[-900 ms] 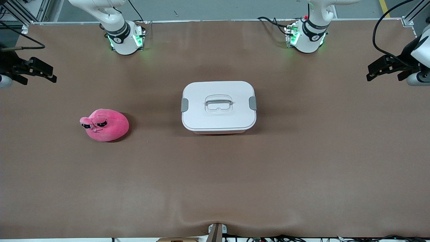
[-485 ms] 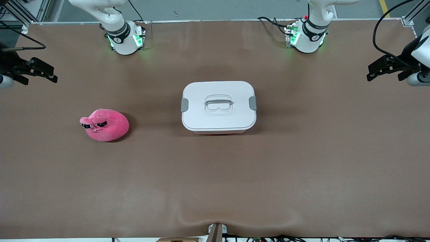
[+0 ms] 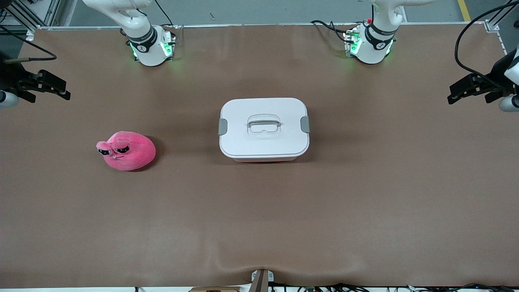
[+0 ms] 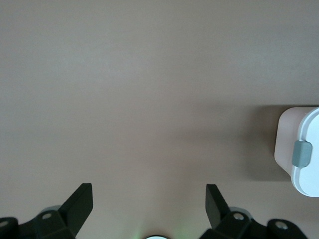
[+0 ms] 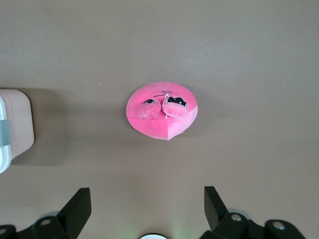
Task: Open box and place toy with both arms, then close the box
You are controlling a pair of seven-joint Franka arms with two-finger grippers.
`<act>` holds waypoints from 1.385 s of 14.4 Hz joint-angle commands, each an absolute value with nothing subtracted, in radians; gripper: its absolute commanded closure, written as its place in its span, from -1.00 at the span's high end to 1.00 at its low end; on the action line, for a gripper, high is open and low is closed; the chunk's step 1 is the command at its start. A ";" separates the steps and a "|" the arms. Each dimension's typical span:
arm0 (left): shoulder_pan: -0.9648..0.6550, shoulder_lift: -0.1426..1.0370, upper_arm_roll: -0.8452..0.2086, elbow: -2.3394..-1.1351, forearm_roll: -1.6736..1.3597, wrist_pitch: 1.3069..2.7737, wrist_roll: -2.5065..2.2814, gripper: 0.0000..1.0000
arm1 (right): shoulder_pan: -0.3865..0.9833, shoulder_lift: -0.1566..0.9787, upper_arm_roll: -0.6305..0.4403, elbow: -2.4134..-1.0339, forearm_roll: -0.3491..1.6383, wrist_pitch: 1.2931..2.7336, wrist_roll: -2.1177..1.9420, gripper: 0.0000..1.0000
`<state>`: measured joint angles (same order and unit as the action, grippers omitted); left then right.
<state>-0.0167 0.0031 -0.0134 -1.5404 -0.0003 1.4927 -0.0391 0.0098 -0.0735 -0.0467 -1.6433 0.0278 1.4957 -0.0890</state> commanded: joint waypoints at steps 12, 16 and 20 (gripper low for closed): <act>-0.121 0.094 -0.037 -1.468 -0.035 1.517 -0.467 1.00 | 0.026 -0.084 -0.041 -1.680 0.025 1.516 -0.103 1.00; -0.156 0.094 -0.052 -1.470 -0.040 1.522 -0.710 1.00 | 0.040 -0.084 -0.040 -1.759 0.026 1.597 -0.106 1.00; -0.227 0.113 -0.054 -1.473 -0.041 1.581 -0.918 1.00 | 0.038 -0.068 -0.040 -1.830 0.035 1.710 -0.173 1.00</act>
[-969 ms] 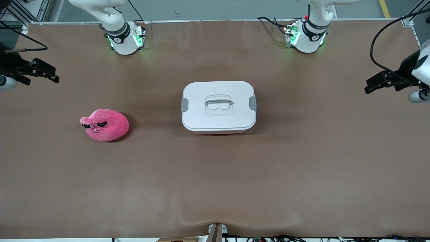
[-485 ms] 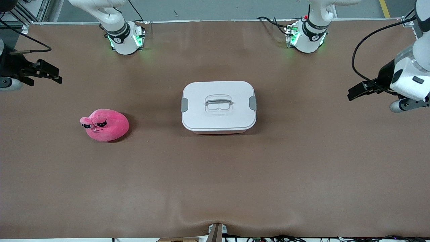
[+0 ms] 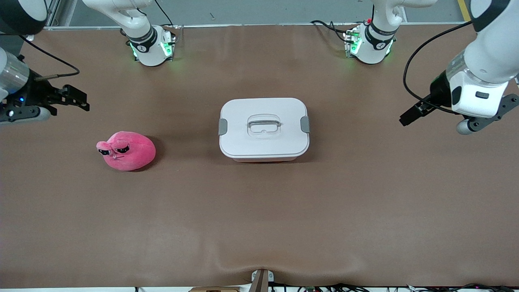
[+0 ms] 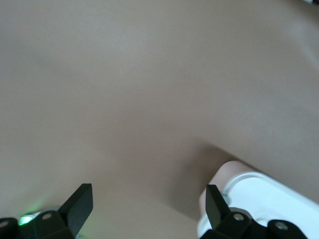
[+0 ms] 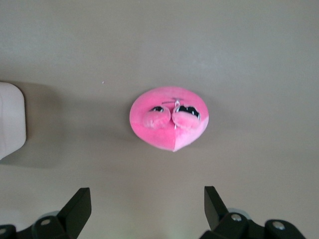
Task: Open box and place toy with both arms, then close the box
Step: 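Reach the left gripper to the lid handle while the right gripper reaches the toy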
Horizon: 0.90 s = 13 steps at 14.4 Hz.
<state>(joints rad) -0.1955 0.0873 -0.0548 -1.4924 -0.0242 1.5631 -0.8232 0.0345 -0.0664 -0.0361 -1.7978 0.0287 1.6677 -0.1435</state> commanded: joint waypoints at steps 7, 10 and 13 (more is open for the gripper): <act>-0.333 0.146 -0.066 -1.474 -0.077 1.623 -1.326 1.00 | 0.052 -0.032 -0.040 -1.914 0.040 1.792 -0.332 1.00; -0.411 0.167 -0.064 -1.474 -0.064 1.640 -1.518 1.00 | 0.052 -0.028 -0.040 -1.942 0.040 1.835 -0.388 1.00; -0.439 0.184 -0.066 -1.474 -0.064 1.666 -1.636 1.00 | 0.051 -0.018 -0.040 -1.945 0.040 1.835 -0.500 1.00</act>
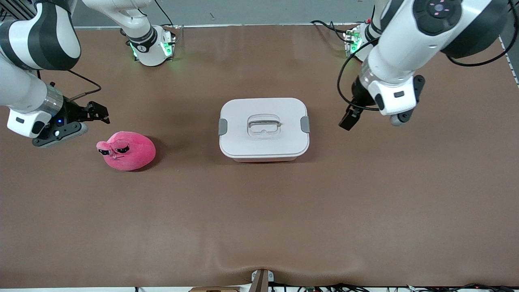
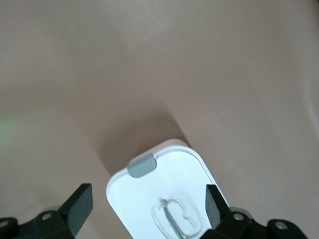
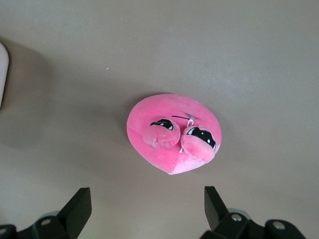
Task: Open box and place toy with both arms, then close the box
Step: 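Reach the left gripper to the lid handle while the right gripper reaches the toy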
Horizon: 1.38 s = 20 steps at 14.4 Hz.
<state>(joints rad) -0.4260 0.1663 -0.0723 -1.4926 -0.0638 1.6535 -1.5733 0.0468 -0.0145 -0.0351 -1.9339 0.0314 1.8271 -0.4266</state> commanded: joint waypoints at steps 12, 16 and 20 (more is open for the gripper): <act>-0.649 0.330 -0.063 -1.473 -0.046 1.799 -2.052 1.00 | 0.046 0.063 -0.043 -1.967 0.037 1.887 -1.098 1.00; -0.728 0.380 -0.066 -1.473 0.046 1.856 -2.195 1.00 | 0.041 0.109 -0.043 -1.962 0.035 1.923 -1.284 1.00; -0.749 0.426 -0.066 -1.471 0.029 1.905 -2.278 1.00 | 0.063 0.152 -0.043 -1.963 0.026 1.995 -1.460 1.00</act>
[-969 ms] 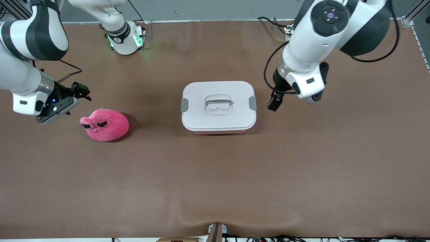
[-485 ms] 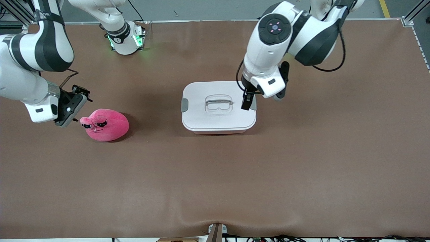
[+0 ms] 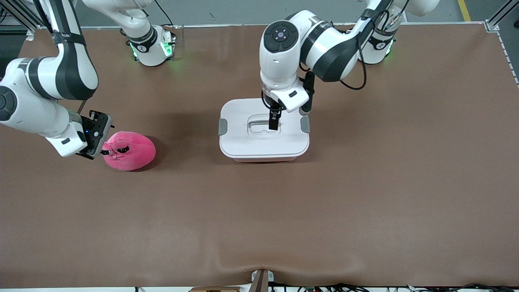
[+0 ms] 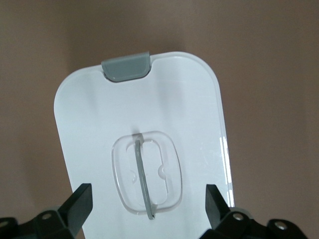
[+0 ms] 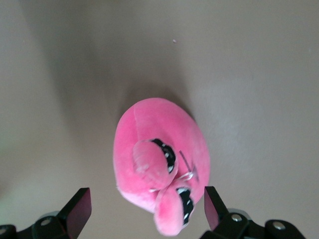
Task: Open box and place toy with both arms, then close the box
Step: 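Grasp the lid handle with the left gripper while the right gripper grasps the toy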
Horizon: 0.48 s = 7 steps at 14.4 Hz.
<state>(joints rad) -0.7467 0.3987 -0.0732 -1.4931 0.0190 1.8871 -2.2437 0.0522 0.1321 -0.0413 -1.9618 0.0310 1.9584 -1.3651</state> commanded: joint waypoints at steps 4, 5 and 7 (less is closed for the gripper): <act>-0.752 0.465 -0.067 -1.470 0.028 1.925 -2.310 1.00 | 0.060 0.189 -0.041 -1.963 0.026 2.036 -1.557 1.00; -0.756 0.474 -0.067 -1.470 0.028 1.949 -2.342 1.00 | 0.060 0.193 -0.041 -1.965 0.026 2.036 -1.559 1.00; -0.758 0.486 -0.067 -1.470 0.028 1.980 -2.358 1.00 | 0.055 0.209 -0.041 -1.965 0.029 2.040 -1.577 1.00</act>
<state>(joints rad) -0.7474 0.4630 -0.0710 -1.4926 0.0190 1.9604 -2.3264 0.0569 0.2001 -0.0395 -1.9622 0.0310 2.0303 -1.5430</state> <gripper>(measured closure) 0.000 0.000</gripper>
